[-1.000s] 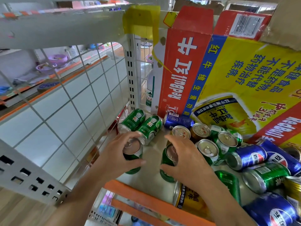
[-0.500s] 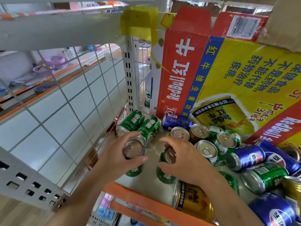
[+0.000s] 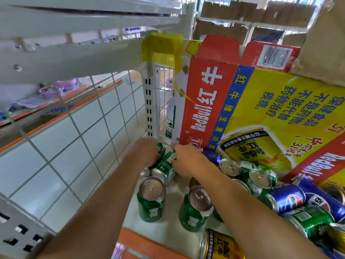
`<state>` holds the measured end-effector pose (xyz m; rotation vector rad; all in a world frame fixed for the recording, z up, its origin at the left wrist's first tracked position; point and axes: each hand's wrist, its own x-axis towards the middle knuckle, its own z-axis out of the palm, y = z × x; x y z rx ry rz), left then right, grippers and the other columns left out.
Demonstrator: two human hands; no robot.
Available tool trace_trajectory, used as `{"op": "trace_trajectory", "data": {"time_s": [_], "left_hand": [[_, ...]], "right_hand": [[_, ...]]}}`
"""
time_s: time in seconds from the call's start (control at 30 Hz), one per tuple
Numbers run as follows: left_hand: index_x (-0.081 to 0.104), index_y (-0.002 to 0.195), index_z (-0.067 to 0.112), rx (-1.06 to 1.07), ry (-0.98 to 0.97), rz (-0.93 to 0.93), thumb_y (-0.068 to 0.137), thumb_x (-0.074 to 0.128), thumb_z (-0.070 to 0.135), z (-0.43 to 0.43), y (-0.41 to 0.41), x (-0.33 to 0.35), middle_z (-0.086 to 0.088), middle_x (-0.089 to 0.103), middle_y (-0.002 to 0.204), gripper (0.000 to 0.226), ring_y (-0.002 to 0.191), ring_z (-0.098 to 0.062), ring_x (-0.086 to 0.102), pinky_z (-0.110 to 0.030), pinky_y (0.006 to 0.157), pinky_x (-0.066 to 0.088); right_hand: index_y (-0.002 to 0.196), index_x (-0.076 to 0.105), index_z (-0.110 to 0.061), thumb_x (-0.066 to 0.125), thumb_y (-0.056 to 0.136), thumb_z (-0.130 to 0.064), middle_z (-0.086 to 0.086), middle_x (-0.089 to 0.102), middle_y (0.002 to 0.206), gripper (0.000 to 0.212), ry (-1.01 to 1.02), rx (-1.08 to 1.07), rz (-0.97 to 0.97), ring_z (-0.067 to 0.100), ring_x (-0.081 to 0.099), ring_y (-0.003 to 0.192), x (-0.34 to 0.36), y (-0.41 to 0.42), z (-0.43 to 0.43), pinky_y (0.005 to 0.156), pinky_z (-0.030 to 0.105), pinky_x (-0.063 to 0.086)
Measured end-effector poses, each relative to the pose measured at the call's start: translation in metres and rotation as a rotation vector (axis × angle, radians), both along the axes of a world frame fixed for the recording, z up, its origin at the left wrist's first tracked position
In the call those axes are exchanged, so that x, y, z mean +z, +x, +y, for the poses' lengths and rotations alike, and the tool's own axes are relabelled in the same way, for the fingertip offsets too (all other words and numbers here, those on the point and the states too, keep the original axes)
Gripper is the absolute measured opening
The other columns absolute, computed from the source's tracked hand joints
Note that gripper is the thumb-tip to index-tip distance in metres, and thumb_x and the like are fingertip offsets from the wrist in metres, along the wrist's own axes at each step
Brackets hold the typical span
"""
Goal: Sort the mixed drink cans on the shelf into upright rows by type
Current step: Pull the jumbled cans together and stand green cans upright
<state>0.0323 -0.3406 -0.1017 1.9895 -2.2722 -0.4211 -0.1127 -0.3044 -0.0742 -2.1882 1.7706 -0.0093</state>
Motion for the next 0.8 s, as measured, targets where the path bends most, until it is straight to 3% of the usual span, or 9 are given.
{"op": "trace_trajectory", "data": {"time_s": [0.2,0.33,0.4,0.47,0.6,0.73,0.8], "left_hand": [[0.041,0.133,0.005,0.003,0.062,-0.117,0.086,0.068,0.025,-0.025,-0.004,-0.015,-0.014,0.052,0.126,0.058,0.112,-0.026,0.054,-0.034,0.095,0.047],[0.040,0.136,0.012,0.014,0.071,-0.128,0.086,0.068,0.027,-0.030,0.001,-0.015,-0.014,0.051,0.131,0.059,0.116,-0.030,0.054,-0.041,0.097,0.047],[0.042,0.133,0.015,0.028,0.061,-0.100,0.084,0.069,0.027,-0.029,0.002,-0.015,-0.012,0.055,0.127,0.057,0.113,-0.028,0.056,-0.041,0.095,0.048],[0.043,0.134,0.017,0.058,0.061,-0.045,0.081,0.074,0.028,-0.027,0.001,-0.016,-0.011,0.056,0.126,0.062,0.112,-0.027,0.056,-0.039,0.094,0.049],[0.034,0.143,0.018,0.081,0.024,0.058,0.079,0.075,0.022,-0.020,-0.003,-0.018,-0.011,0.049,0.136,0.076,0.120,-0.028,0.051,-0.041,0.098,0.046],[0.020,0.149,0.023,0.128,-0.006,0.247,0.077,0.077,0.017,-0.015,0.000,-0.010,-0.015,0.042,0.139,0.093,0.120,-0.030,0.049,-0.035,0.089,0.045],[0.022,0.147,0.022,0.163,-0.012,0.352,0.071,0.082,0.020,-0.010,0.000,-0.006,-0.017,0.040,0.135,0.097,0.117,-0.032,0.049,-0.037,0.088,0.045]], "right_hand": [[0.122,0.051,-0.008,0.056,0.096,-0.030,0.008,0.060,0.113,0.034,0.114,-0.168,-0.143,0.022,0.056,0.089,-0.023,0.013,-0.023,0.075,0.030,0.044],[0.137,0.042,-0.006,0.057,0.092,-0.050,0.014,0.053,0.131,0.065,0.215,-0.237,-0.201,0.028,0.054,0.115,-0.031,0.016,-0.036,0.096,0.036,0.045],[0.139,0.041,-0.005,0.062,0.088,-0.052,0.014,0.052,0.132,0.073,0.276,-0.298,-0.264,0.028,0.054,0.117,-0.033,0.016,-0.040,0.098,0.035,0.044],[0.135,0.046,-0.004,0.068,0.084,-0.050,0.012,0.057,0.124,0.071,0.329,-0.370,-0.336,0.026,0.057,0.110,-0.033,0.013,-0.041,0.096,0.035,0.047],[0.114,0.055,-0.005,0.073,0.082,-0.033,0.004,0.060,0.093,0.047,0.346,-0.444,-0.488,0.021,0.060,0.092,-0.032,0.007,-0.039,0.090,0.034,0.052],[0.139,0.028,-0.007,0.085,0.068,-0.028,0.013,0.051,0.125,0.093,0.248,-0.475,-0.535,0.030,0.051,0.115,-0.026,0.008,-0.034,0.098,0.042,0.047],[0.139,0.018,-0.014,0.088,0.065,-0.023,0.015,0.047,0.128,0.102,0.183,-0.456,-0.538,0.034,0.049,0.117,-0.021,0.004,-0.030,0.098,0.045,0.047]]}}
